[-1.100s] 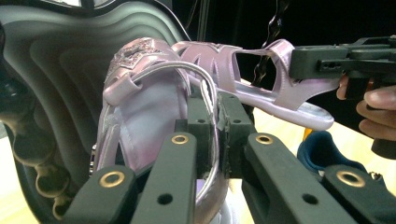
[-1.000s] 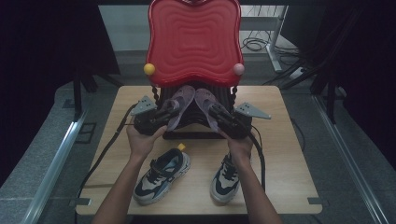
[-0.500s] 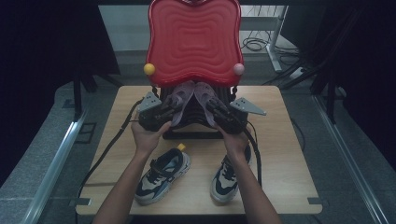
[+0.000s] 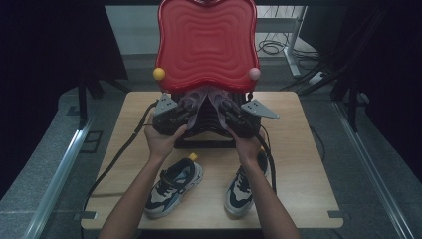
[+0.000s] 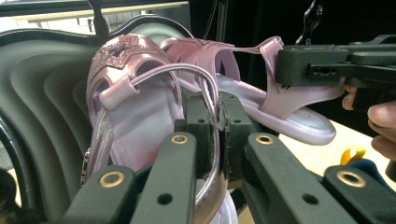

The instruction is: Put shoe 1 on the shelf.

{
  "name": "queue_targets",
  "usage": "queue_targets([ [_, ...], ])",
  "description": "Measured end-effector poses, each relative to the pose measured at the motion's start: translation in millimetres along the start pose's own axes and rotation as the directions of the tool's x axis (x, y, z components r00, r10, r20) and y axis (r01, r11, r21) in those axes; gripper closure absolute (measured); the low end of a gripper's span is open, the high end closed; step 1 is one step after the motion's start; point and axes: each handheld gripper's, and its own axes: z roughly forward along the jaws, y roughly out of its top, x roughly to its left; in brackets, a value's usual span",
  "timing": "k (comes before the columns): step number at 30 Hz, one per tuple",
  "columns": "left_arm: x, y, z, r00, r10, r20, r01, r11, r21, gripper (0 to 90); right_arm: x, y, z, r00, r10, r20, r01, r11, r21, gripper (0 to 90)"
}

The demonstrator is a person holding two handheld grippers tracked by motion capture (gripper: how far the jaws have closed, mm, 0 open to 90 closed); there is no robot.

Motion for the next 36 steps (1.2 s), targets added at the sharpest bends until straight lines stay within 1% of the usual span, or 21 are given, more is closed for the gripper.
queue_targets([
  [1,-0.8,-1.1,1.2,0.9999,0.007,-0.012,-0.007,1.0,0.0,84.5,-0.4,-0.3,0.7,1.0,-0.001,0.004,0.001,1.0,-0.002,82.9],
  [4,-3.0,-4.1,5.8,0.9997,0.019,-0.016,-0.019,0.9998,0.0,84.3,-0.4,-2.1,3.4,0.9999,-0.009,0.014,0.009,1.0,0.002,82.8],
  [6,-2.2,-5.5,8.6,0.9995,0.023,-0.019,-0.023,0.9997,0.012,84.4,-1.2,-3.6,5.6,0.9997,-0.012,0.019,0.012,1.0,0.005,82.9],
  [10,0.3,-6.7,12.9,0.9995,0.021,-0.022,-0.021,0.9996,0.02,84.3,-3.0,-6.1,9.5,0.9994,-0.019,0.03,0.018,1.0,0.02,82.8],
  [12,1.8,-7.1,15.3,0.9995,0.019,-0.024,-0.019,0.9996,0.022,84.4,-4.1,-6.9,11.4,0.9993,-0.016,0.034,0.016,1.0,0.017,82.8],
  [13,2.3,-7.3,16.2,0.9995,0.02,-0.024,-0.019,0.9996,0.022,84.4,-4.4,-7.5,12.8,0.9989,-0.028,0.038,0.027,1.0,0.016,82.8],
  [14,3.0,-7.6,17.7,0.9994,0.022,-0.027,-0.021,0.9995,0.023,84.4,-3.9,-7.8,13.6,0.9989,-0.025,0.039,0.024,1.0,0.016,82.9],
  [15,3.5,-8.0,18.7,0.9992,0.022,-0.032,-0.021,0.9995,0.025,84.4,-4.3,-8.8,15.3,0.9985,-0.033,0.044,0.032,0.999,0.016,82.9],
  [18,5.1,-8.6,21.5,0.9992,0.018,-0.035,-0.017,0.9995,0.027,84.4,-5.1,-10.6,18.6,0.9982,-0.029,0.052,0.028,0.999,0.015,82.8],
  [22,7.6,-7.8,22.4,0.9985,0.021,-0.05,-0.02,0.9997,0.015,84.5,-6.4,-12.6,23.0,0.9973,-0.03,0.067,0.03,1.0,-0.001,82.9],
  [27,7.6,-9.1,22.9,0.9963,0.046,-0.073,-0.045,0.9988,0.018,84.4,-7.7,-14.4,27.6,0.9951,-0.024,0.095,0.027,0.999,-0.022,83.1],
  [34,5.7,-14.1,28.0,0.9917,0.087,-0.094,-0.084,0.9958,0.034,84.1,-9.2,-17.8,33.5,0.9917,-0.038,0.123,0.041,0.999,-0.019,83.0],
  [36,5.6,-14.5,28.1,0.9907,0.096,-0.096,-0.092,0.995,0.039,83.9,-10.2,-18.7,35.2,0.9895,-0.054,0.134,0.057,0.998,-0.02,83.1],
])
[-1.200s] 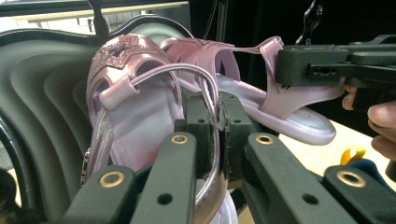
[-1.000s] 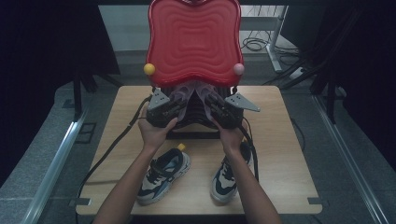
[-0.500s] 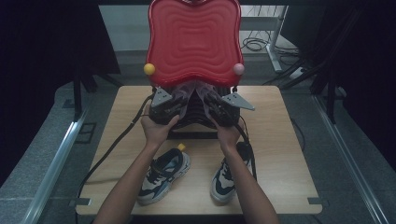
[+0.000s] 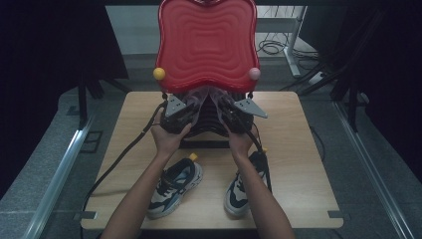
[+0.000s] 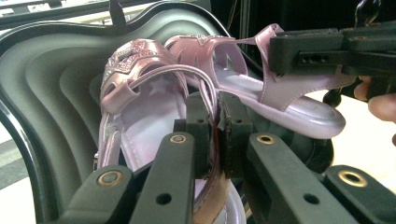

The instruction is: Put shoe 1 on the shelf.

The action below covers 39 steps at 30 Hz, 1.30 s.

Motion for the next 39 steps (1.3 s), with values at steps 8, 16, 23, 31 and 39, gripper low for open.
queue_targets([
  [8,5.5,-11.2,3.2,0.9996,-0.028,0.011,0.028,0.9996,0.005,83.8,-0.4,-2.7,4.5,0.9992,-0.038,0.01,0.038,0.999,0.012,83.0],
  [16,6.0,-19.0,1.7,0.9996,-0.029,0.008,0.029,0.9996,0.005,84.0,2.9,-5.4,4.2,0.9963,-0.081,0.03,0.08,0.996,0.041,82.5],
  [23,5.7,-28.0,2.8,0.9996,-0.026,0.013,0.026,0.9993,0.026,84.2,2.0,-12.3,4.7,0.9969,-0.077,0.017,0.075,0.989,0.129,81.5],
  [31,7.5,-35.6,1.8,0.9999,-0.011,0.005,0.011,0.9987,0.049,83.5,-2.4,-21.1,5.8,0.9972,-0.075,-0.005,0.075,0.981,0.178,81.2],
  [39,5.9,-35.6,-0.1,0.9996,-0.014,0.026,0.012,0.9982,0.058,70.5,-5.2,-20.4,3.2,0.9979,-0.06,-0.022,0.063,0.98,0.191,71.9],
])
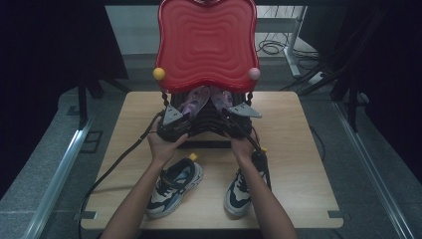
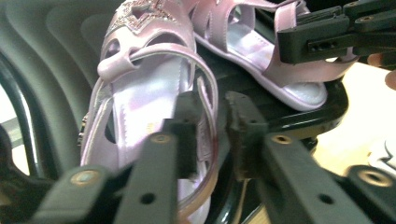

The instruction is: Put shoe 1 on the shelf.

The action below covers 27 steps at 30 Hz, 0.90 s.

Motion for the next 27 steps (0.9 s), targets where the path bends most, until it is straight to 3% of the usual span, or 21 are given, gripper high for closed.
queue_targets([
  [3,-1.0,1.5,-2.4,0.9998,-0.008,0.019,0.008,0.9998,-0.015,68.4,-1.3,3.0,-3.8,0.9996,0.02,-0.019,-0.02,1.0,0.0,66.9],
  [7,0.7,0.4,-1.7,0.9999,-0.013,0.005,0.013,0.9999,0.003,67.2,-2.1,5.0,-5.8,0.9992,0.032,-0.023,-0.032,0.999,0.007,64.3],
  [12,5.3,-3.9,-6.1,0.9989,-0.044,0.018,0.044,0.999,-0.002,65.4,-1.8,5.7,-11.2,0.9986,0.04,-0.034,-0.039,0.999,0.008,60.1],
  [27,5.4,-11.5,-32.0,0.9956,-0.075,0.056,0.077,0.9962,-0.04,61.1,-1.4,9.5,-39.8,0.9943,0.039,-0.099,-0.038,0.999,0.014,57.6],
])
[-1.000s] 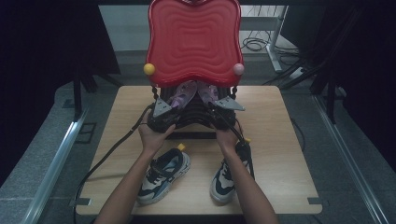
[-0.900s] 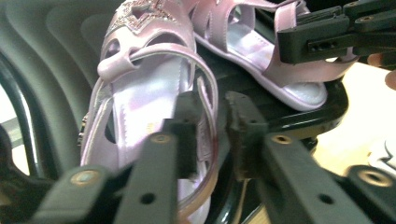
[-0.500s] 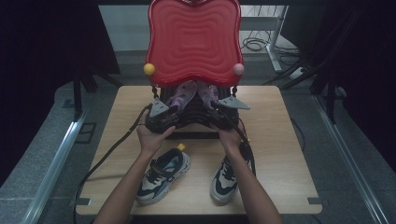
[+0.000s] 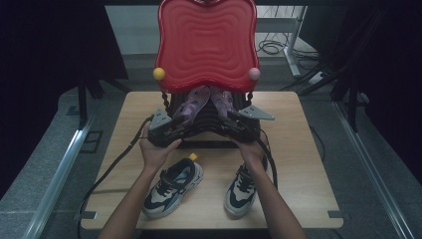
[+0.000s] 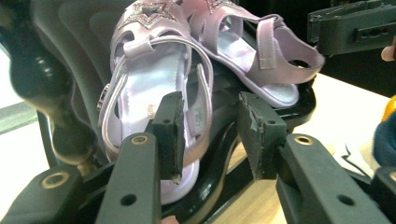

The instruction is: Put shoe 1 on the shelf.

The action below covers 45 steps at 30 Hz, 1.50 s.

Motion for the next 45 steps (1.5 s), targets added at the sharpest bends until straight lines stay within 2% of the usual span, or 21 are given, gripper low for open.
queue_targets([
  [9,-3.9,-5.0,-19.5,0.9996,-0.02,0.021,0.02,0.9998,0.0,60.4,1.0,-6.0,-23.0,0.9988,0.004,-0.049,-0.005,1.0,-0.015,57.5],
  [15,-8.6,-11.6,-29.3,0.9983,-0.045,0.036,0.045,0.999,0.005,59.8,-1.4,-13.6,-38.8,0.9981,0.015,-0.06,-0.017,0.999,-0.033,57.5],
  [22,-16.5,-17.0,-38.7,0.9977,-0.046,0.05,0.046,0.9989,0.012,59.7,-4.4,-24.2,-59.0,0.9966,0.014,-0.081,-0.017,0.999,-0.04,57.1],
  [30,-29.1,-22.4,-53.4,0.9949,-0.044,0.091,0.041,0.9986,0.035,61.2,-1.2,-32.9,-76.6,0.9925,-0.044,-0.114,0.04,0.998,-0.043,55.4],
  [36,-33.6,-29.5,-63.1,0.9924,-0.056,0.11,0.048,0.9963,0.072,61.1,-4.3,-42.4,-84.1,0.9889,-0.03,-0.145,0.027,0.999,-0.024,53.2],
  [40,-36.5,-37.3,-70.1,0.9903,-0.071,0.119,0.061,0.9945,0.085,61.5,-6.3,-50.7,-84.1,0.9894,-0.023,-0.143,0.023,1.0,0.004,52.8],
  [45,-38.6,-52.0,-76.6,0.9865,-0.108,0.123,0.096,0.9903,0.101,61.9,-4.4,-55.5,-84.4,0.9865,-0.024,-0.162,0.028,0.999,0.024,51.7],
])
